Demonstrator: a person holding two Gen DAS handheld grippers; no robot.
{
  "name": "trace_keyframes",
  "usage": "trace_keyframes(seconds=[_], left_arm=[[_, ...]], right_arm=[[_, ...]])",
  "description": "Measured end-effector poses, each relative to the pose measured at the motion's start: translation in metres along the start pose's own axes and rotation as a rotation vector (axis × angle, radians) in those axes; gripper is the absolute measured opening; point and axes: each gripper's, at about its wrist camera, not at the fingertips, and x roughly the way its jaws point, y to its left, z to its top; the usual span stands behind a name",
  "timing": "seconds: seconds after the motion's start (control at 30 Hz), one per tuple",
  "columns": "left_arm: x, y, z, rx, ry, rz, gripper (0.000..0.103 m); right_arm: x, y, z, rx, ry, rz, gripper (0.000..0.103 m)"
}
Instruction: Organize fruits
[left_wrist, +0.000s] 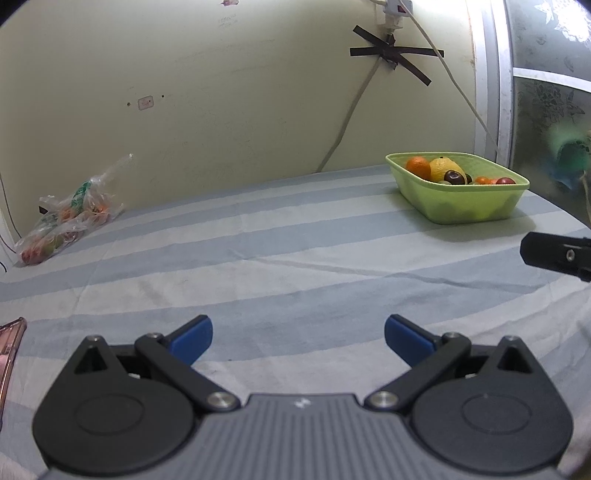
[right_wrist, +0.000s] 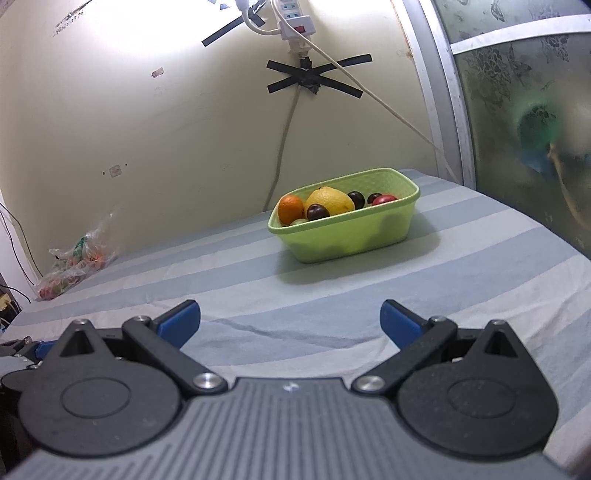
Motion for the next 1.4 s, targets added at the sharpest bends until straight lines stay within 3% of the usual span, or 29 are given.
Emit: trace_keyframes(seconds=[1.4], left_arm=[[0.0033,-0.0007,-0.0047,-0.001,0.027,0.041,0.103]], right_arm=[[0.0024,0.0071,-0.002,-0.01,0.025,0.008,0.103]])
